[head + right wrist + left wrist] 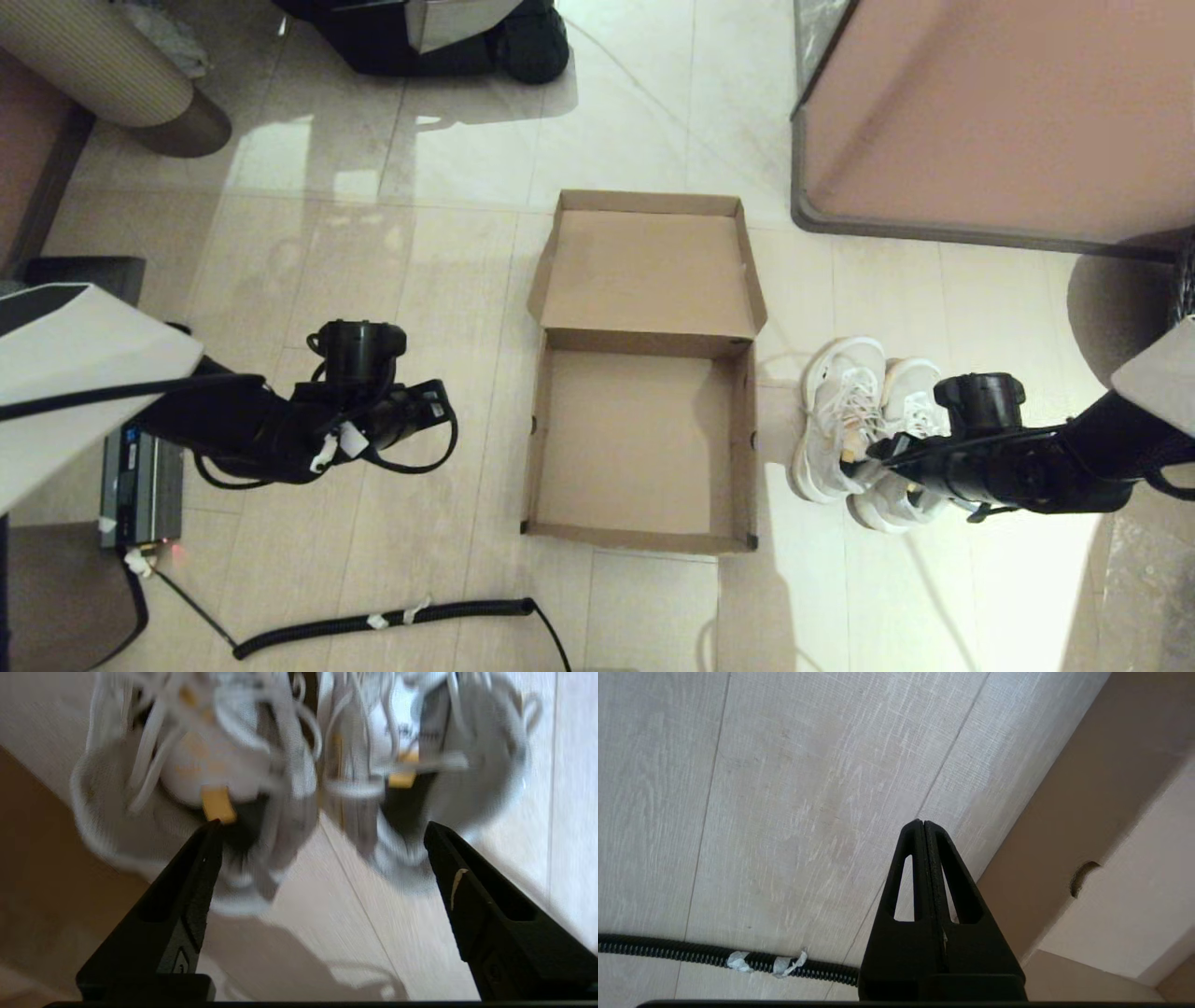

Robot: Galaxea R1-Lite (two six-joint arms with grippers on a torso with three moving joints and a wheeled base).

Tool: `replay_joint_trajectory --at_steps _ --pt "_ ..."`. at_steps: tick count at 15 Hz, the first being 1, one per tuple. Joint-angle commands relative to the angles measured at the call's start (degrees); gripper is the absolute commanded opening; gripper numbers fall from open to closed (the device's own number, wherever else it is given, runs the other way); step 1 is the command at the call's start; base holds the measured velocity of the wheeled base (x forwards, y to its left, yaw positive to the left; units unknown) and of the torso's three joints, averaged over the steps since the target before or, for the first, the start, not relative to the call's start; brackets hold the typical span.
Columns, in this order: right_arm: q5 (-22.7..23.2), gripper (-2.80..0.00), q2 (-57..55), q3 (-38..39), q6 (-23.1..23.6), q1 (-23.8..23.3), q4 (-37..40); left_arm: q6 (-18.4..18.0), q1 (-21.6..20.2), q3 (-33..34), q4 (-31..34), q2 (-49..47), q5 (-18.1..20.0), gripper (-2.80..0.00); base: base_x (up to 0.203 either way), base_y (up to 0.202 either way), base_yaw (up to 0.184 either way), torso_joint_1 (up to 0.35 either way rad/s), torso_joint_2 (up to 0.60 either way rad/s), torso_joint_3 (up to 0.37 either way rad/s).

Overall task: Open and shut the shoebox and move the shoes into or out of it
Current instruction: Put the shoes into the shoe box

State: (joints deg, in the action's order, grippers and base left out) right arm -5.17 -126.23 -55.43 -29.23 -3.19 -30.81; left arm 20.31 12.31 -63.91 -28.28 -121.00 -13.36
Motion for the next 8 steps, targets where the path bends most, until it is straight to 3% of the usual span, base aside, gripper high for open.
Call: replay_joint_trajectory --at_steps 1,4,8 --pt "0.1 0.0 -5.7 -0.1 -0.3 0.0 -4.5 0.2 0.0 0.2 -0.2 0.4 -0.1 -2.8 0.0 0.0 0.0 0.0 0.0 0.0" --pt "-0.1 0.0 -11.7 -2.8 0.1 0.0 -10.1 0.2 0.1 0.2 -0.2 0.0 -0.1 -2.8 0.0 0.0 0.0 0.0 0.0 0.0" --pt "-0.4 0.0 -15.9 -5.2 0.3 0.4 -11.5 -0.7 0.0 0.3 0.2 0.9 -0.1 -2.8 0.0 0.0 0.0 0.0 0.0 0.0"
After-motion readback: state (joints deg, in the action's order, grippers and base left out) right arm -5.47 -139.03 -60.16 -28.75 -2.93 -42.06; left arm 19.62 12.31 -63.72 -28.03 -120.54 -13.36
